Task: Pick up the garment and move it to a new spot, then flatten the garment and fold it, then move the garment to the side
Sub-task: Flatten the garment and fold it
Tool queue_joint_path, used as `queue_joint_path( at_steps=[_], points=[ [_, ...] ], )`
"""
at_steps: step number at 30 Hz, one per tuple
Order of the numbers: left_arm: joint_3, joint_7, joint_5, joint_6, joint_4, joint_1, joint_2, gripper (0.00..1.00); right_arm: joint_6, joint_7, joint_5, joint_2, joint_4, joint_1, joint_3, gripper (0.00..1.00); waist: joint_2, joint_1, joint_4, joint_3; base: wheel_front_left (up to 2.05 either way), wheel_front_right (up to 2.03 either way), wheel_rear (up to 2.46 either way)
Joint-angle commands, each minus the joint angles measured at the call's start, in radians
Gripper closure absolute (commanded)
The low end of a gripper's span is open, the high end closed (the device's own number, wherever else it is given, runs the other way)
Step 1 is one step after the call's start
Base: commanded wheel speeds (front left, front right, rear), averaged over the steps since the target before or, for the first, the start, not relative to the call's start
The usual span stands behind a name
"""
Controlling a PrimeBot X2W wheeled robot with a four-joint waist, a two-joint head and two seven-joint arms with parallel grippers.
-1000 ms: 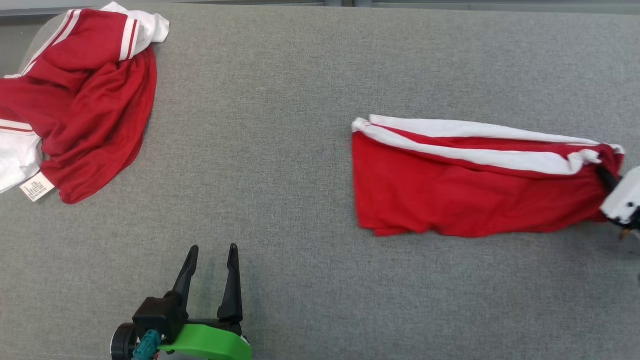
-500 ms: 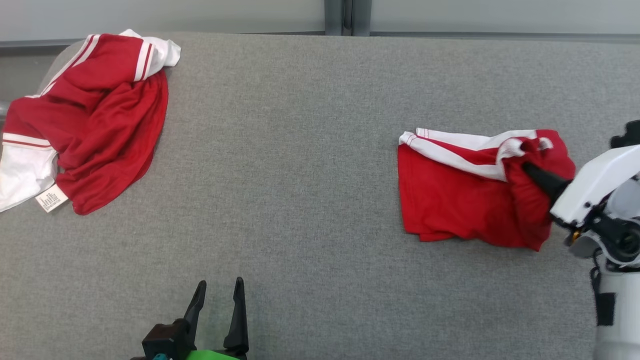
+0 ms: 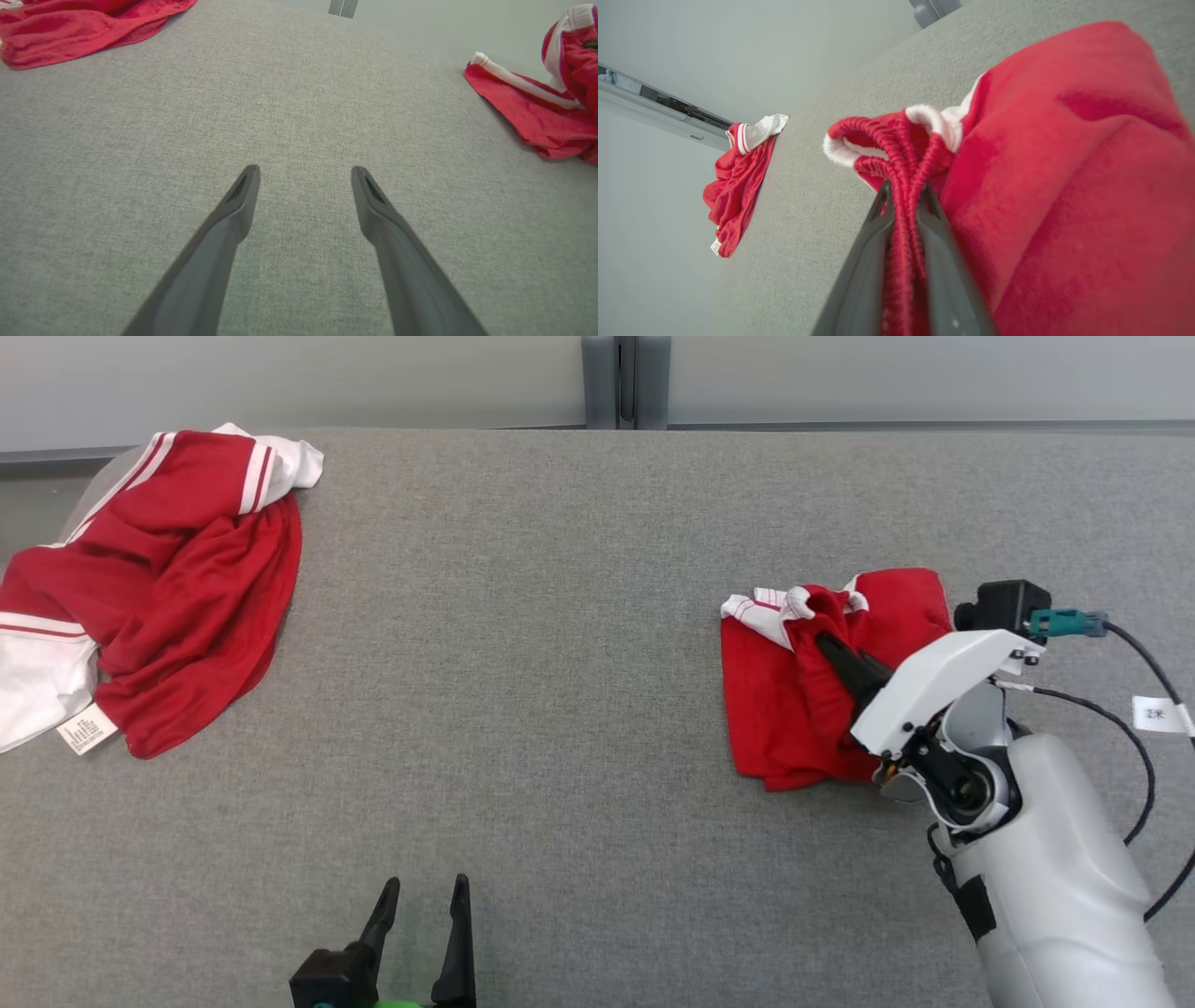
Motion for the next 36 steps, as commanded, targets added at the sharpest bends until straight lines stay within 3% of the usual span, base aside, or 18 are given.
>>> queue_joint_path(
  at_steps=[1,6,17,18,19,20,32,34,36],
  points=[
    [-0.005,-0.003,-0.009,-0.001,0.005,-0.004,0.002,0.00,0.000,-0.032,0.006,-0.004,0.033,-0.027,0.016,1.00,0.0000,0.0000,0.001,-0.001,0.00,0.00,0.00],
    [-0.028,-0.003,-0.019,0.000,0.026,-0.005,0.002,0.00,0.000,-0.107,0.033,-0.003,0.173,-0.093,0.109,1.00,0.0000,0.0000,0.006,-0.002,0.00,0.00,0.00],
    [-0.052,-0.003,-0.026,0.013,0.066,-0.029,0.002,0.00,0.000,-0.212,0.130,-0.003,0.355,-0.190,0.270,1.00,0.0000,0.0000,0.024,-0.014,0.00,0.00,0.00],
    [-0.053,-0.003,-0.025,0.014,0.067,-0.029,0.002,0.00,0.000,-0.217,0.137,-0.002,0.366,-0.194,0.281,0.87,0.0000,0.0000,0.025,-0.017,0.00,0.00,0.00],
    [-0.053,-0.003,-0.023,0.014,0.068,-0.027,0.002,0.00,0.000,-0.225,0.143,-0.003,0.379,-0.198,0.295,0.51,0.0000,0.0000,0.026,-0.018,0.00,0.00,0.00],
    [-0.053,-0.003,-0.025,0.015,0.068,-0.026,0.002,0.00,0.000,-0.231,0.144,-0.003,0.389,-0.201,0.305,0.00,0.0000,0.0000,0.027,-0.019,0.00,0.00,0.00],
    [-0.041,-0.003,-0.024,0.018,0.050,0.028,0.002,0.00,0.000,-0.513,0.314,-0.003,0.309,-0.102,0.402,0.00,0.0000,0.0000,0.021,-0.081,0.00,0.00,0.00],
    [-0.036,-0.003,-0.023,0.021,0.040,0.043,0.002,0.00,0.000,-0.553,0.285,-0.007,0.276,-0.058,0.427,0.00,0.0000,0.0000,0.020,-0.098,0.00,0.00,0.00],
    [-0.029,-0.003,-0.022,0.023,0.024,0.053,0.002,0.00,0.000,-0.600,0.216,-0.060,0.248,-0.007,0.453,0.00,0.0000,0.0000,0.020,-0.116,0.00,0.00,0.00]
  ],
)
